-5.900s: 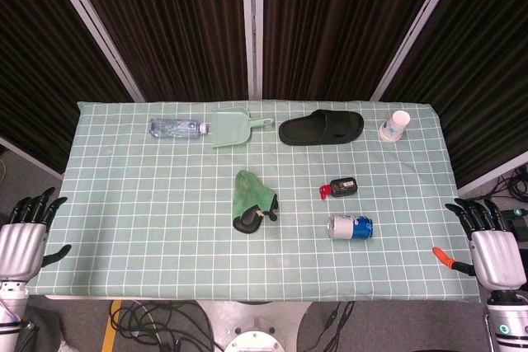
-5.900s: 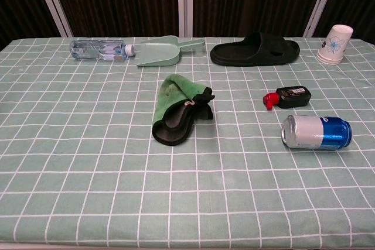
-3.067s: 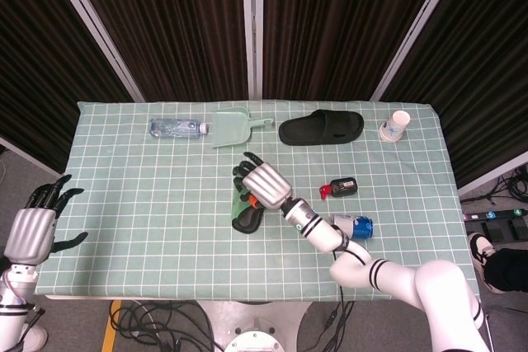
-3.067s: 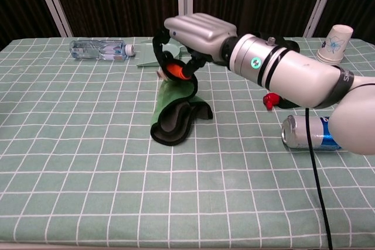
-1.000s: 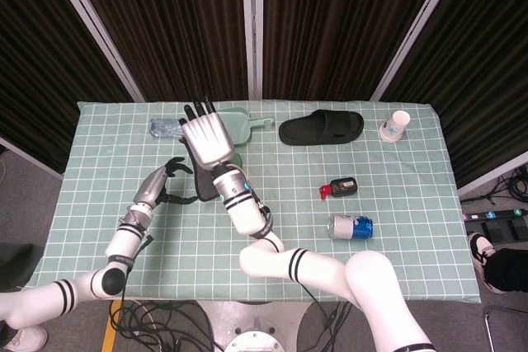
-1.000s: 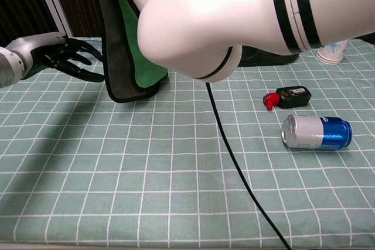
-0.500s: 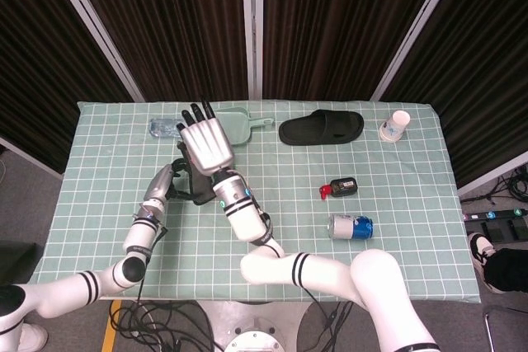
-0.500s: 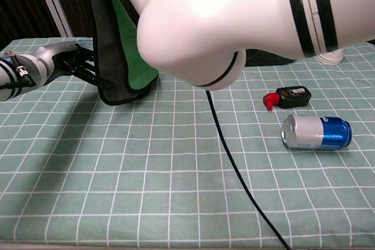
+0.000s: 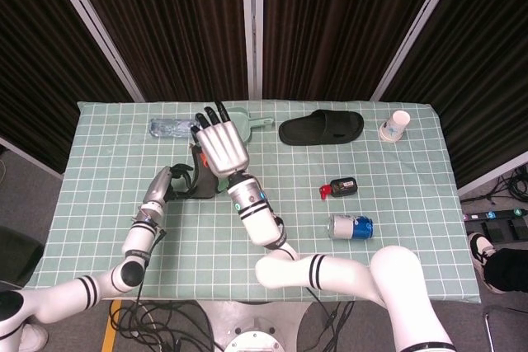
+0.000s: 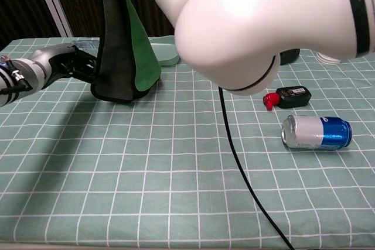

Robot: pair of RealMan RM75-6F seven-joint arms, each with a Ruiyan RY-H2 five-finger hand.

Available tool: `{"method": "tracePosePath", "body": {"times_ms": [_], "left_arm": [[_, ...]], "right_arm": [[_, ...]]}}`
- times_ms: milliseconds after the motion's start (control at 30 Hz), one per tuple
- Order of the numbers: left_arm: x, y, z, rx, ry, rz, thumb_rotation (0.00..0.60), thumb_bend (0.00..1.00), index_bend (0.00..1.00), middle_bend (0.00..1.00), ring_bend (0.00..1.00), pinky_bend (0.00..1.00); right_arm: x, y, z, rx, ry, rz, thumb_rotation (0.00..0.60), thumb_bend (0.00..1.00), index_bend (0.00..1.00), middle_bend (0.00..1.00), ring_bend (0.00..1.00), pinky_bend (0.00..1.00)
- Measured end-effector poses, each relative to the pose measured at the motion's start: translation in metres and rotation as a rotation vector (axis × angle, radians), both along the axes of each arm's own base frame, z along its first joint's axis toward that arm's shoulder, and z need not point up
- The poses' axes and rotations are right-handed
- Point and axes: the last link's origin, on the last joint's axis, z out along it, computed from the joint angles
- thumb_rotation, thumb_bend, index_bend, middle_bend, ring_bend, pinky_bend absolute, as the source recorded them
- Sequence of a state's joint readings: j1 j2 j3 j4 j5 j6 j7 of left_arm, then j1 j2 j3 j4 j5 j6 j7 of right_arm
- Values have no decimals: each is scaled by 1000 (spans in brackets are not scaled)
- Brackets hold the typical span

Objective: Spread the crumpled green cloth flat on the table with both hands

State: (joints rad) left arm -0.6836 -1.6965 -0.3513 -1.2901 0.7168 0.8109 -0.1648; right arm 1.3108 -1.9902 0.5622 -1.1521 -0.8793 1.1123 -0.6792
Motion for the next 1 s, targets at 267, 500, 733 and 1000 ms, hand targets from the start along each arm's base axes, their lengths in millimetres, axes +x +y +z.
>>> {"method": "tracePosePath", "body": {"times_ms": [267,500,733,1000], "left_arm": [[0,-7,15,2,-4,-60,600,540,822,411,256,246],[0,-14,54,60,27,-147,600,533,822,411,256,246],[4,-11,90,167,84,-220,600,533,822,411,256,246],[8,18,96,284,164,-233,600,532,822,411,256,246]], "right_arm": [[-25,5,21,35,-76,-9,598,523,738,268,146,75],[-61,15,53,78,-114,4,600,522,737,269,146,75],[-87,13,69,136,-146,-25,600,522,736,270,147,75],[-96,-13,70,146,-203,-49,600,515,738,279,145,75]]}}
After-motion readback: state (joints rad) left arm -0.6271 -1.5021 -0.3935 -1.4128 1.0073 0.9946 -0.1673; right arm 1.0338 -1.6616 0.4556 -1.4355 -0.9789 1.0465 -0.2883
